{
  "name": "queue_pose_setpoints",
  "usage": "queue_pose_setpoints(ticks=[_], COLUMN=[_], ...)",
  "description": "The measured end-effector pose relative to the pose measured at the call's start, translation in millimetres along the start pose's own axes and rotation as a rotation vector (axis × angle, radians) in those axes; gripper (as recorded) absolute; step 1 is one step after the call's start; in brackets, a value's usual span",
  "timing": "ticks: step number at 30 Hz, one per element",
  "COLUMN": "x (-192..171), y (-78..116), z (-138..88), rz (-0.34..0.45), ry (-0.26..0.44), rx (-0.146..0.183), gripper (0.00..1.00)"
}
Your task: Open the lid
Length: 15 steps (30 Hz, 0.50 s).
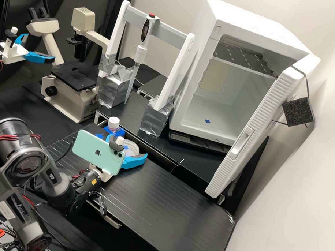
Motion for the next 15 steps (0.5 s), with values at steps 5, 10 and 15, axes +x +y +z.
queue_pose_setpoints(ticks=[5, 10, 15], x=[-3, -9, -11], y=[3.6, 10.0, 13.0], z=[2, 2, 0], rz=[-0.008, -0.003, 0.011], ry=[0.009, 0.02, 0.028], rx=[0.006, 0.026, 0.039], gripper=[0.0, 0.0, 0.0])
